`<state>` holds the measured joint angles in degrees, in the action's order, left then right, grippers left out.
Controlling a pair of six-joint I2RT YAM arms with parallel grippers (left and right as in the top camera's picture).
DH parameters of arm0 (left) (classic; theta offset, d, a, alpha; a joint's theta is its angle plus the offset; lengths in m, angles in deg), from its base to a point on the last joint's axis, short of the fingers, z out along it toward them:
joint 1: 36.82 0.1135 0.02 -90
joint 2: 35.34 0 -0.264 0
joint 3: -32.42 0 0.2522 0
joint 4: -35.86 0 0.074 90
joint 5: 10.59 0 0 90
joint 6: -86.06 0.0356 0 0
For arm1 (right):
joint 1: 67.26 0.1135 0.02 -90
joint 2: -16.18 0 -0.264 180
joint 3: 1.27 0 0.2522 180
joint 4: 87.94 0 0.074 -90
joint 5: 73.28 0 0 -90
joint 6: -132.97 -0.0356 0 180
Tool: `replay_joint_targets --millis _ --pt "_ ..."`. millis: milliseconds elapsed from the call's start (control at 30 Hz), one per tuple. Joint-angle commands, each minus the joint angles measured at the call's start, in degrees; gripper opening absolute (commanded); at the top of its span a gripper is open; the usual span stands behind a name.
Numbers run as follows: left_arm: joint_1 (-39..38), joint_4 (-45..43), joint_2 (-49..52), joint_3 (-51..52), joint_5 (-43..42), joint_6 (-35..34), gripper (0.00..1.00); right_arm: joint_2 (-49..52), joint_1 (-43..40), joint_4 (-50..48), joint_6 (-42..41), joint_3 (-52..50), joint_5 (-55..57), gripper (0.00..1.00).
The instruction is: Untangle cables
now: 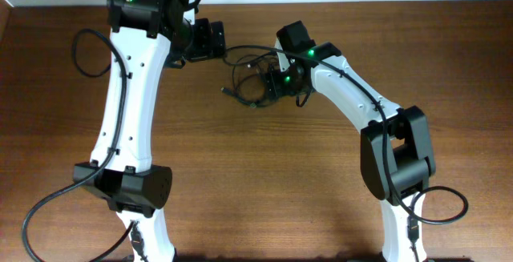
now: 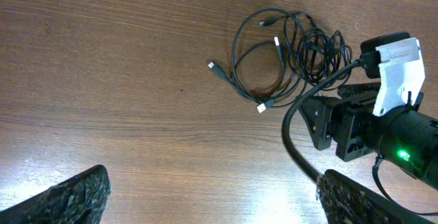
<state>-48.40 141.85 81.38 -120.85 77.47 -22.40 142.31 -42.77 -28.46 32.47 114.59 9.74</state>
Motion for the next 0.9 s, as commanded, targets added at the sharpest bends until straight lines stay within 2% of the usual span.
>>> replay_joint_targets --millis 0,200,467,600,667,800,867 --pt "-0.2 0.3 0.3 -0.1 -0.2 -0.8 0.99 1.3 0.2 0.3 -1.0 -0.3 6.4 0.80" --pt "-0.2 0.2 0.3 -0.1 -0.2 -0.8 0.99 1.8 0.2 1.4 -0.9 -0.3 6.0 0.84" --pt "-0.2 0.2 0.3 -0.1 -0.2 -0.8 0.99 1.8 0.2 -8.0 -0.5 -0.3 7.7 0.86" --pt "-0.2 0.2 0.3 -0.1 -0.2 -0.8 0.99 1.9 0.2 -11.0 -2.1 -0.3 7.8 0.70" --pt "-0.2 0.2 0.3 -0.1 -0.2 -0.8 0.99 2.0 0.2 -11.9 -6.5 -0.3 11.8 0.54" --pt "-0.2 0.0 0.3 -0.1 -0.2 -0.8 0.99 4.6 0.2 -12.1 -8.3 -0.3 13.0 0.54" --pt "-0.2 -0.2 0.3 -0.1 -0.2 -0.8 0.99 5.3 0.2 -11.9 -8.3 -0.3 12.8 0.49"
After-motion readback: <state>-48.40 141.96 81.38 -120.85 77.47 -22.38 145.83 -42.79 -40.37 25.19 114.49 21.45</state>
